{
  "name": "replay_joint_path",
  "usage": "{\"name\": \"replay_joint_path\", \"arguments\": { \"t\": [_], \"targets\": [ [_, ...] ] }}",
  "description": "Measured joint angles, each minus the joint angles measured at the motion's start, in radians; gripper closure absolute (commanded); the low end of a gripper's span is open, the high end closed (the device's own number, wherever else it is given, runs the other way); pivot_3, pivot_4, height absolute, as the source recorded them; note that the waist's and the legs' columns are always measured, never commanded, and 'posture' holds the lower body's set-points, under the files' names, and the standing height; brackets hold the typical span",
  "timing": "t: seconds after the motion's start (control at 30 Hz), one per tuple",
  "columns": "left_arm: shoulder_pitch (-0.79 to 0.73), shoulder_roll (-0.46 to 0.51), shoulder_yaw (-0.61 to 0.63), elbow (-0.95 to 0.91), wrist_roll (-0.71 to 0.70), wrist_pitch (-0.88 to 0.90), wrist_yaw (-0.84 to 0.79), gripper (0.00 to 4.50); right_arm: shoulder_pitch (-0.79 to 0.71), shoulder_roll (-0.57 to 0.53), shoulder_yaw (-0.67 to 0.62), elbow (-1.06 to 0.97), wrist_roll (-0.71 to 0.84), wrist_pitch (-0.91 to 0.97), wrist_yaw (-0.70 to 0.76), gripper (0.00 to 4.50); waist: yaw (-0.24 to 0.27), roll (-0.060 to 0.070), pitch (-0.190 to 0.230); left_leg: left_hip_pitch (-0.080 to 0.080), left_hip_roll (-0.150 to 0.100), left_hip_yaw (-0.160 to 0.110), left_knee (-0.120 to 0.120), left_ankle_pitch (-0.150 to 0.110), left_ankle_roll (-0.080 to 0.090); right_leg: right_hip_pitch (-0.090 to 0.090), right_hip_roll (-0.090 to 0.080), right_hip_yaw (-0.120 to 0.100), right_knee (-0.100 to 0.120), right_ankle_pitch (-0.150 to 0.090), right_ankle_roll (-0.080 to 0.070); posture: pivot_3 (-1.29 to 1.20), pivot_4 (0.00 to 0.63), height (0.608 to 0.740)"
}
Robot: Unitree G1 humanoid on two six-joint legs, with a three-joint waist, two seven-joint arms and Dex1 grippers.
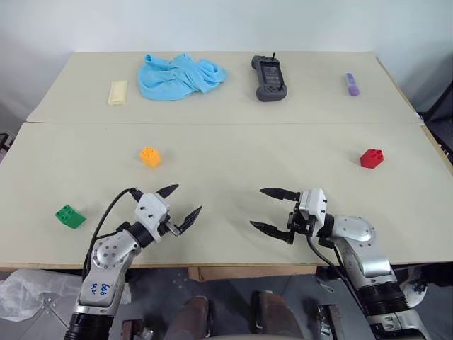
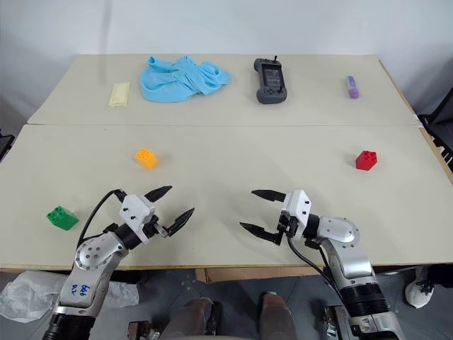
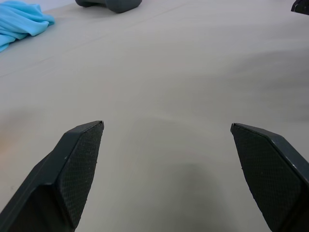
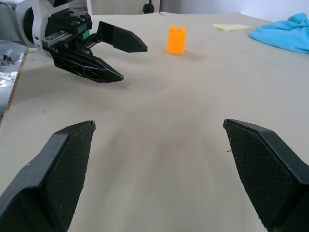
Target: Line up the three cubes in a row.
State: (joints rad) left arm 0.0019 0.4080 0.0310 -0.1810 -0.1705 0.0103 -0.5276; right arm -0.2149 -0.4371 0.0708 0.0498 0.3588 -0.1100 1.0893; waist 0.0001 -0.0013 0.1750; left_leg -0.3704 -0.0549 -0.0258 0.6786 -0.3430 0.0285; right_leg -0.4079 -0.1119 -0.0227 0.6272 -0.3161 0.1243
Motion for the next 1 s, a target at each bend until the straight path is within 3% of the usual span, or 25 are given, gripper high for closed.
{"name": "replay_joint_path", "arguments": {
  "t": [0.13, 0.3, 0.5, 0.6, 0.7, 0.83, 1.0],
  "targets": [
    [0.003, 0.011, 0.001, 0.0, 0.039, 0.001, 0.02, 0.02, 0.007, 0.001, 0.0, -0.001, -0.005, -0.007, -0.014, 0.0, 0.001, 0.0, 0.0, 0.0, 0.0, 0.0, 0.0, 0.0, 0.0, 0.0, 0.0, 0.0, 0.0, 0.0, 0.0, 0.0, 0.15, 0.74],
    [-0.014, 0.002, -0.002, -0.004, -0.034, 0.025, -0.039, 0.02, 0.033, 0.005, -0.069, -0.043, 0.006, -0.008, -0.11, 0.0, 0.004, 0.0, 0.0, 0.0, 0.0, 0.0, 0.0, 0.0, 0.0, 0.0, 0.0, 0.0, 0.0, 0.0, 0.0, 0.0, 0.15, 0.74],
    [-0.048, 0.011, -0.041, -0.047, -0.114, 0.039, -0.152, 0.02, 0.107, 0.008, -0.29, -0.062, 0.006, -0.025, -0.329, 0.0, 0.009, 0.0, 0.0, 0.0, -0.001, 0.0, 0.0, 0.0, 0.0, 0.0, 0.0, 0.0, 0.0, 0.0, 0.0, 0.0, 0.15, 0.74],
    [-0.114, 0.002, -0.08, -0.06, -0.118, 0.036, -0.186, 0.02, 0.156, -0.014, -0.465, -0.037, -0.009, -0.044, -0.484, 0.0, 0.022, 0.0, 0.0, 0.0, -0.001, 0.0, 0.001, 0.0, 0.0, 0.0, 0.0, 0.0, 0.001, 0.0, 0.0, 0.0, 0.15, 0.74],
    [-0.135, 0.003, -0.121, -0.054, -0.109, 0.03, -0.22, 0.02, 0.216, -0.017, -0.559, 0.012, -0.085, -0.048, -0.634, 0.0, 0.023, 0.0, 0.0, 0.0, -0.001, 0.001, -0.001, 0.0, 0.0, 0.0, 0.0, 0.001, 0.0, 0.0, 0.0, 0.0, 0.15, 0.74],
    [-0.153, 0.002, -0.17, -0.037, -0.1, 0.03, -0.262, 0.02, 0.231, 0.012, -0.543, 0.061, -0.182, -0.043, -0.751, 0.0, -0.001, 0.002, 0.0, 0.001, 0.0, 0.005, -0.001, 0.0, 0.0, -0.001, 0.001, 0.005, 0.002, 0.0, 0.0, 0.0, 0.15, 0.74],
    [-0.161, 0.0, -0.168, -0.038, -0.098, 0.031, -0.261, 0.02, 0.1, 0.005, -0.497, -0.007, -0.18, 0.122, -0.82, 0.0, -0.014, 0.004, -0.001, 0.002, 0.002, 0.006, 0.0, 0.001, 0.0, -0.001, 0.002, 0.006, 0.003, 0.0, 0.0, 0.0, 0.15, 0.74]
  ]
}}
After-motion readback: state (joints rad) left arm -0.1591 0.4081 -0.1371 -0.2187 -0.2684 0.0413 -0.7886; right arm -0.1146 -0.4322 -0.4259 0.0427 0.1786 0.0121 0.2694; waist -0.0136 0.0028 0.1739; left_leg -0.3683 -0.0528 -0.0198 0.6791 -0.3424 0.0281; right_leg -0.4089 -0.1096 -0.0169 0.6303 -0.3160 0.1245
